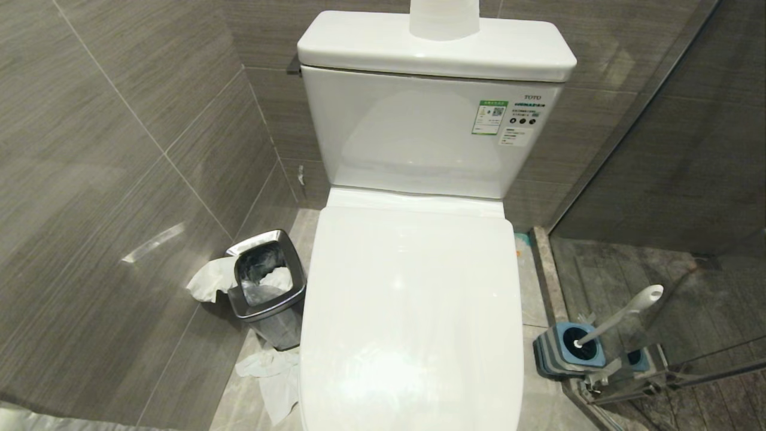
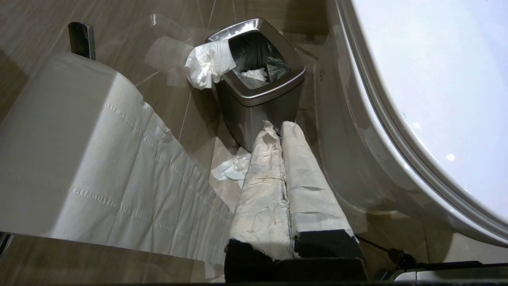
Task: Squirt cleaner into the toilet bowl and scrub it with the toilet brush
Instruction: Use the left hand to lift the toilet lid slightly
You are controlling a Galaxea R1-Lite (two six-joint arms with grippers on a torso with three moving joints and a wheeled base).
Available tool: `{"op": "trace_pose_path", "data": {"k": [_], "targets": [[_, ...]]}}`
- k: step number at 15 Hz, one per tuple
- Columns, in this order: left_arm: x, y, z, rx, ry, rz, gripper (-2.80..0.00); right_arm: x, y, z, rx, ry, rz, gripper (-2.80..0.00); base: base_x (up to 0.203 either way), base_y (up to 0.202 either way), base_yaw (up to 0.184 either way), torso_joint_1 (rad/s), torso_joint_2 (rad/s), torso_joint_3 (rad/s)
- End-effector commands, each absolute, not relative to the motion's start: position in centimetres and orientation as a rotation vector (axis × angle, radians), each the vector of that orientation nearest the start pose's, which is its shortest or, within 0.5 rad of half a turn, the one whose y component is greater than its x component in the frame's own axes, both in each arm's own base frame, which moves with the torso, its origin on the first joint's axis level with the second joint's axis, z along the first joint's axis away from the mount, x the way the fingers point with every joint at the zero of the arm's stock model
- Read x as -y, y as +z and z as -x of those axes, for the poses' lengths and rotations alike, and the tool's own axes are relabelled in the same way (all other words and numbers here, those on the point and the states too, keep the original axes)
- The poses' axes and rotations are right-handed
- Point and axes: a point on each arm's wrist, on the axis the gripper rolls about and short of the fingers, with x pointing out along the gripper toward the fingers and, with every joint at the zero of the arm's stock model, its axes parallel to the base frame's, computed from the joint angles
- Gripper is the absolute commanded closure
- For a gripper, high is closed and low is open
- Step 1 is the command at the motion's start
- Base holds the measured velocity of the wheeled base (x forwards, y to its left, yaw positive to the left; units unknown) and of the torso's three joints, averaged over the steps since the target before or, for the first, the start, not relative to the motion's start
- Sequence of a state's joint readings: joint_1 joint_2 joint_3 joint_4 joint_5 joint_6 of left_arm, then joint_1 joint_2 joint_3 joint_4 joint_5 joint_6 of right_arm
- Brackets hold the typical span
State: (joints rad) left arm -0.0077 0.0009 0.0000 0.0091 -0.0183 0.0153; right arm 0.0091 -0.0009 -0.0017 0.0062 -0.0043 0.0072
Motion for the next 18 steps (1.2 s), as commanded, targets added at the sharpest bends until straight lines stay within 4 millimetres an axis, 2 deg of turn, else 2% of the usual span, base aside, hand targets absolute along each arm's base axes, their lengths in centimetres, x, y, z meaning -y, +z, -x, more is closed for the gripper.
{"op": "trace_pose_path", "data": {"k": [1,18], "targets": [[0.02,7.37,2.25,-0.014,-0.026,-0.015,0.0,0.03,7.53,2.29,-0.005,0.005,-0.008,0.0,0.0,0.0,0.0,0.0,0.0,0.0],[0.02,7.37,2.25,-0.014,-0.026,-0.015,0.0,0.03,7.53,2.29,-0.005,0.005,-0.009,0.0,0.0,0.0,0.0,0.0,0.0,0.0]]}}
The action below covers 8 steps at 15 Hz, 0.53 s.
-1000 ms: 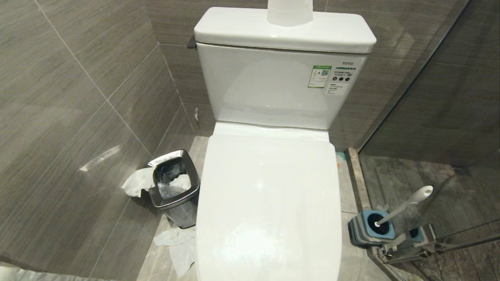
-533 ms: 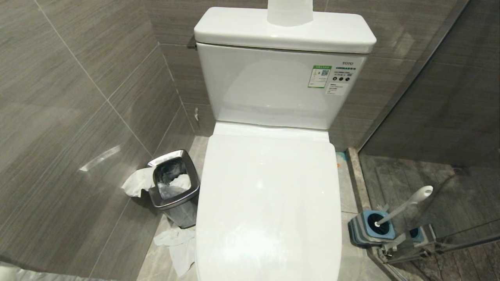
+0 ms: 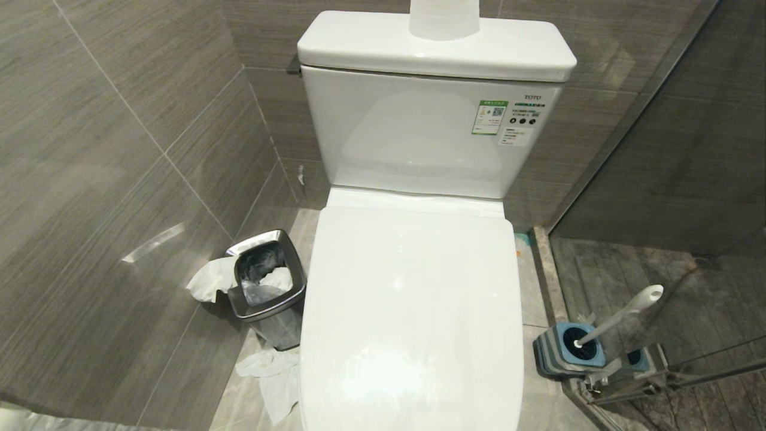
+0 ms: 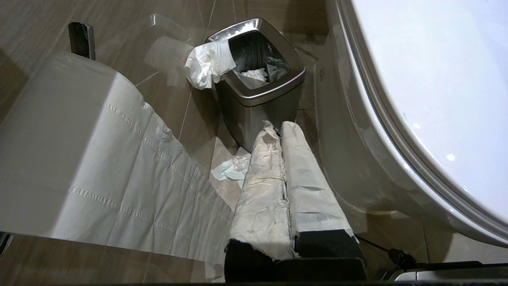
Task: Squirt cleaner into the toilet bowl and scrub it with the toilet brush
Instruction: Use the left hand to lift the toilet lid slightly
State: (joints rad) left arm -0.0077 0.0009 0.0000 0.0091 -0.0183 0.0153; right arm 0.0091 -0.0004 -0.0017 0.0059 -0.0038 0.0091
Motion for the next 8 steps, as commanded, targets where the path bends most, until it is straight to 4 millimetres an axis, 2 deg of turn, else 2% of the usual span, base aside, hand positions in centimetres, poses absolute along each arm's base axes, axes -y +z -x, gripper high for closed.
{"op": "trace_pose_path", "data": {"k": [1,8], "targets": [[0.02,7.37,2.25,-0.014,-0.026,-0.015,0.0,0.03,7.53,2.29,-0.005,0.007,-0.009,0.0,0.0,0.0,0.0,0.0,0.0,0.0],[0.02,7.39,2.25,-0.012,-0.025,-0.016,0.0,0.03,7.53,2.29,-0.005,0.007,-0.009,0.0,0.0,0.0,0.0,0.0,0.0,0.0]]}}
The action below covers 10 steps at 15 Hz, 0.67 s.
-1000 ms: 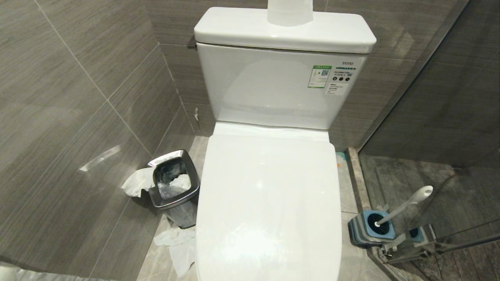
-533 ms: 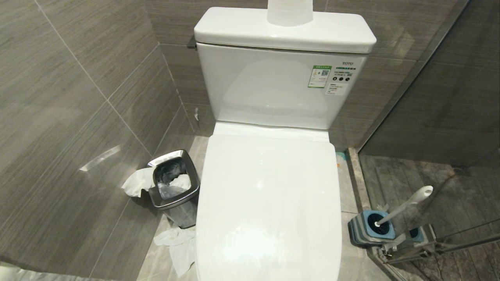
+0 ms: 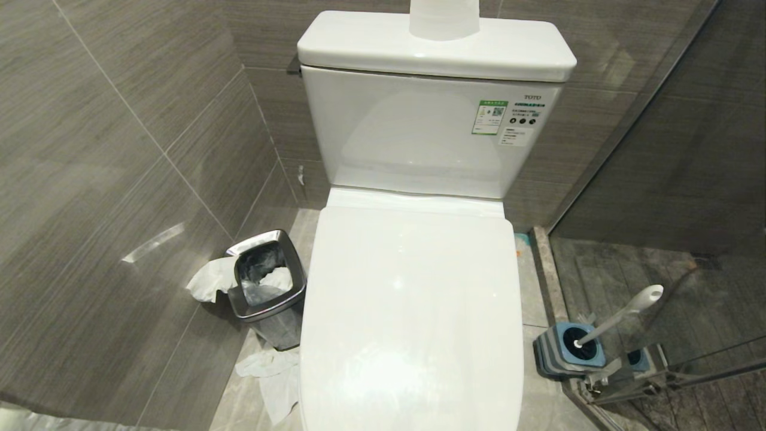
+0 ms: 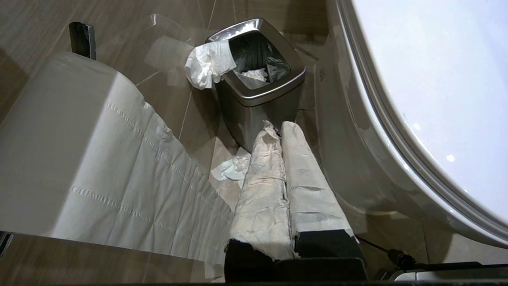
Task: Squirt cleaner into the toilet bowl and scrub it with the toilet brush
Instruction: Use the left hand to lift the toilet lid slightly
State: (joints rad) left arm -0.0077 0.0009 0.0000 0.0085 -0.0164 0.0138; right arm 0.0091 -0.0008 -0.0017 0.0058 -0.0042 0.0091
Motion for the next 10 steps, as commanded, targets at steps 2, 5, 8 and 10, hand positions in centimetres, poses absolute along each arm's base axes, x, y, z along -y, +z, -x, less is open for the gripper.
{"op": "trace_pose_path", "data": {"k": [2,5,8,10], "targets": [[0.02,7.39,2.25,-0.012,-0.023,-0.018,0.0,0.03,7.53,2.29,-0.005,0.008,-0.009,0.0,0.0,0.0,0.0,0.0,0.0,0.0],[0.02,7.39,2.25,-0.012,-0.023,-0.015,0.0,0.03,7.53,2.29,-0.005,0.005,-0.009,0.0,0.0,0.0,0.0,0.0,0.0,0.0],[0.02,7.39,2.25,-0.012,-0.023,-0.015,0.0,0.03,7.53,2.29,-0.005,0.007,-0.009,0.0,0.0,0.0,0.0,0.0,0.0,0.0],[0.01,7.39,2.24,-0.012,-0.022,-0.015,0.0,0.03,7.53,2.29,-0.005,0.005,-0.009,0.0,0.0,0.0,0.0,0.0,0.0,0.0]]}}
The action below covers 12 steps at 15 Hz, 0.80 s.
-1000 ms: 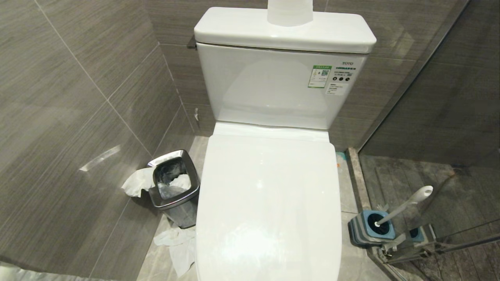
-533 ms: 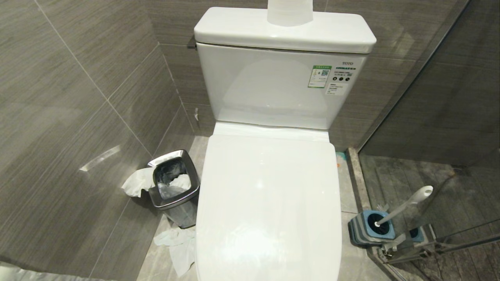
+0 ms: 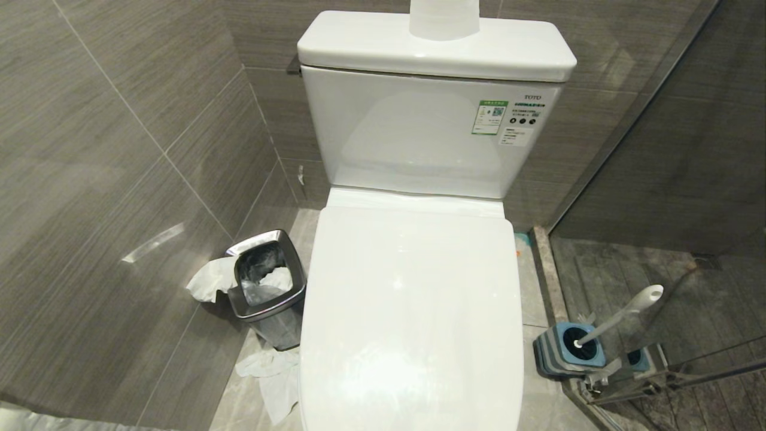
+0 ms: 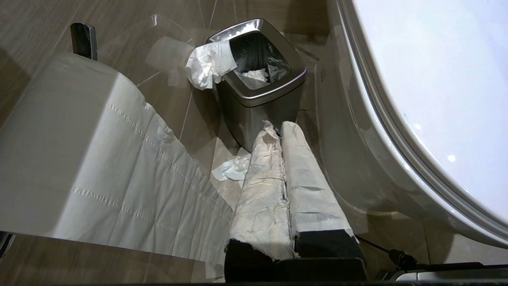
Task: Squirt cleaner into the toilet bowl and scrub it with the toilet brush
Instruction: Use the left hand to lift the toilet lid slightly
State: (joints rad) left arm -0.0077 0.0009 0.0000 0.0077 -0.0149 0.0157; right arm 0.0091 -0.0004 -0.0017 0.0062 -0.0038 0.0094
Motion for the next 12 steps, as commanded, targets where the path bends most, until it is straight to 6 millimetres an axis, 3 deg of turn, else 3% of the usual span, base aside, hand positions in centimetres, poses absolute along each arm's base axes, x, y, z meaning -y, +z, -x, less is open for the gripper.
{"op": "trace_pose_path", "data": {"k": [1,12], "targets": [[0.01,7.39,2.25,-0.012,-0.021,-0.011,0.0,0.03,7.53,2.29,-0.005,0.005,-0.009,0.0,0.0,0.0,0.0,0.0,0.0,0.0],[-0.01,7.39,2.25,-0.012,-0.011,-0.002,0.0,0.03,7.53,2.29,-0.005,0.006,-0.009,0.0,0.0,0.0,0.0,0.0,0.0,0.0]]}}
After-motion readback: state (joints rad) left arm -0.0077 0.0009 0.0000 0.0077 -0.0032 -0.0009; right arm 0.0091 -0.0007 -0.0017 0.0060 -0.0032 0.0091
